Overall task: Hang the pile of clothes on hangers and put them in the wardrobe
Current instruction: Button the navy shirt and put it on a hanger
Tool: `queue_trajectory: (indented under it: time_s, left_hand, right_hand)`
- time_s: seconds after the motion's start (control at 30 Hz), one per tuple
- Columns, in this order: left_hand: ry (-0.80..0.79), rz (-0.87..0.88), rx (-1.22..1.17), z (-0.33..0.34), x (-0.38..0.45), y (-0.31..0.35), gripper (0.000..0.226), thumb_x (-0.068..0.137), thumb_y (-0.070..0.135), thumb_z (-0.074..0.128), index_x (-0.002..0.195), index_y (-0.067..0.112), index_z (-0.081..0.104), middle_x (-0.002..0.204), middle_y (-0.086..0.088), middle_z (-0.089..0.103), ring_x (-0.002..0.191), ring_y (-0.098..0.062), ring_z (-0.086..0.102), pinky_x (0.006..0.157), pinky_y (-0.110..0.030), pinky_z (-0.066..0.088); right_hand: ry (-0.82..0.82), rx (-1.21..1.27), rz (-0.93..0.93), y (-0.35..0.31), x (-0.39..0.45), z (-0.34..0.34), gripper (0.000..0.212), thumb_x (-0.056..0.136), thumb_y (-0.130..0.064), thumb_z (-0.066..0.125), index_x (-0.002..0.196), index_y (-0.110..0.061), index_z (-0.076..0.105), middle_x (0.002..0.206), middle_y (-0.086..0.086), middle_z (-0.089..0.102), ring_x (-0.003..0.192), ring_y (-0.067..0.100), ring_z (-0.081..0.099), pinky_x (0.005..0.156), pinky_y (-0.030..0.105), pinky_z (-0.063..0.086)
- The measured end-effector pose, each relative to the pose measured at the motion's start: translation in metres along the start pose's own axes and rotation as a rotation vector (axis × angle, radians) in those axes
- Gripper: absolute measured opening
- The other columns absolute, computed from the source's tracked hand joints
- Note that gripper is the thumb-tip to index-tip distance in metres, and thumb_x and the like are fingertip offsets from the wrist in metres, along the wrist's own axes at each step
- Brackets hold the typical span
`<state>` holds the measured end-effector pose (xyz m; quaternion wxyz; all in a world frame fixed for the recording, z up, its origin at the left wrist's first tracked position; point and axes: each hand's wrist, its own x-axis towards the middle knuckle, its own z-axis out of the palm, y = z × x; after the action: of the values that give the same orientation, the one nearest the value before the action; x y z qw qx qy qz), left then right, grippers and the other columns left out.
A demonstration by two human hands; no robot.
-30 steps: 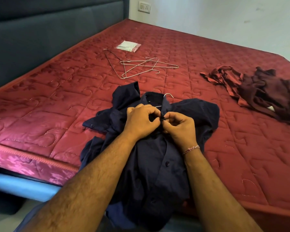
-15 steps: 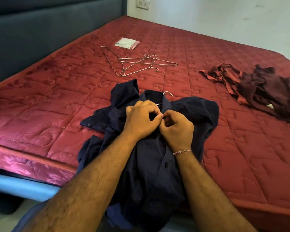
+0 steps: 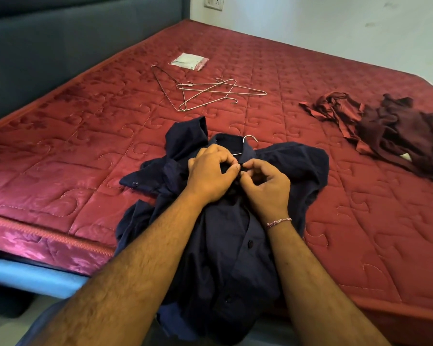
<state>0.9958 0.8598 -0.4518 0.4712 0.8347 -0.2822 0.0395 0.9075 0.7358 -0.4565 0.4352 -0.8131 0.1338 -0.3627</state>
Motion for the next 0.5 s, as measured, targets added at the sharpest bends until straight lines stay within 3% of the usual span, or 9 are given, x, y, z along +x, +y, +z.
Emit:
queue_trajectory:
  time_s: [0.1,0.2,0.27,0.33,0.4,0.5]
  left_hand:
    - [0.048,0.019,0.023,0.003,-0.002,-0.001,0.006,0.089,0.034,0.075,0.085,0.036,0.071,0.109,0.019,0.059,0.111,-0.004,0.046,0.094,-0.034,0.029]
    - [0.110,0.081,0.012,0.007,-0.003,-0.007,0.003,0.085,0.036,0.076,0.083,0.034,0.074,0.109,0.017,0.059,0.109,-0.009,0.048,0.098,-0.037,0.041]
    - [0.157,0.139,-0.017,0.009,-0.004,-0.011,0.005,0.083,0.036,0.076,0.083,0.031,0.075,0.108,0.015,0.060,0.107,-0.008,0.049,0.097,-0.031,0.044]
    - [0.175,0.192,-0.043,0.009,-0.006,-0.010,0.004,0.084,0.029,0.076,0.083,0.026,0.075,0.107,0.012,0.061,0.108,-0.007,0.051,0.096,-0.021,0.042]
    - [0.186,0.255,-0.071,0.007,-0.010,-0.006,0.001,0.085,0.020,0.073,0.085,0.021,0.074,0.104,0.009,0.062,0.106,-0.010,0.055,0.094,-0.018,0.042]
    - [0.165,0.338,-0.101,0.003,-0.014,0.001,0.009,0.084,0.011,0.066,0.088,0.017,0.072,0.100,0.006,0.063,0.102,-0.014,0.058,0.093,-0.025,0.047]
  right_hand:
    - [-0.001,0.037,0.025,0.001,0.001,-0.001,0.018,0.083,-0.008,0.074,0.093,-0.024,0.075,0.076,-0.007,0.071,0.069,0.016,0.068,0.070,0.037,0.059]
    - [0.160,0.106,0.021,0.000,0.003,-0.002,0.022,0.087,-0.009,0.064,0.100,-0.024,0.074,0.085,-0.004,0.072,0.075,0.021,0.070,0.070,0.037,0.058]
    - [0.307,0.093,0.012,-0.003,0.011,-0.005,0.024,0.087,-0.006,0.062,0.102,-0.021,0.072,0.091,-0.002,0.072,0.079,0.015,0.068,0.072,0.034,0.057]
    - [0.348,0.041,-0.011,-0.005,0.030,-0.005,0.028,0.085,-0.007,0.061,0.109,-0.017,0.070,0.099,0.000,0.069,0.085,0.011,0.065,0.077,0.033,0.056]
    - [0.237,-0.101,-0.023,-0.006,0.059,-0.002,0.036,0.087,-0.017,0.059,0.122,-0.015,0.066,0.111,0.002,0.066,0.098,0.016,0.064,0.091,0.039,0.054]
    - [-0.182,-0.449,0.094,-0.007,0.102,0.006,0.043,0.096,-0.036,0.055,0.137,-0.024,0.058,0.132,0.003,0.065,0.123,0.028,0.059,0.107,0.050,0.045]
